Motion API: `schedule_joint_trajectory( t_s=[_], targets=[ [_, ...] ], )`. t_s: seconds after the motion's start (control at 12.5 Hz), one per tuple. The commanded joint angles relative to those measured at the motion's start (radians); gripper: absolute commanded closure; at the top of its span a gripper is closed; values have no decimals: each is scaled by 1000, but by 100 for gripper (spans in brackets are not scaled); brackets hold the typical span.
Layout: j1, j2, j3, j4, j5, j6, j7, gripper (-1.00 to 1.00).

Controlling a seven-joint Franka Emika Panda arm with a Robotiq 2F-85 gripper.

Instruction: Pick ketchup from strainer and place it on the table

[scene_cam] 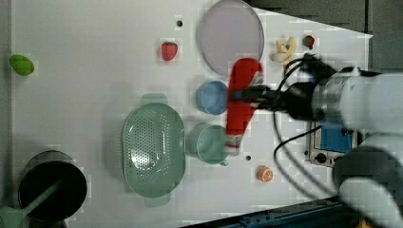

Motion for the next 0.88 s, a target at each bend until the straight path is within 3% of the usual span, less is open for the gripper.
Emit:
schedule_joint_trajectory(
  t_s=[0.08, 0.48, 0.88],
  targets=[
    [-85, 28, -151, -15, -4, -22, -140, -17],
    [-88, 28, -344, -90, -5, -23, -171, -17],
    [-89, 38, -391, -281, -5, 146, -209, -17]
  ],
)
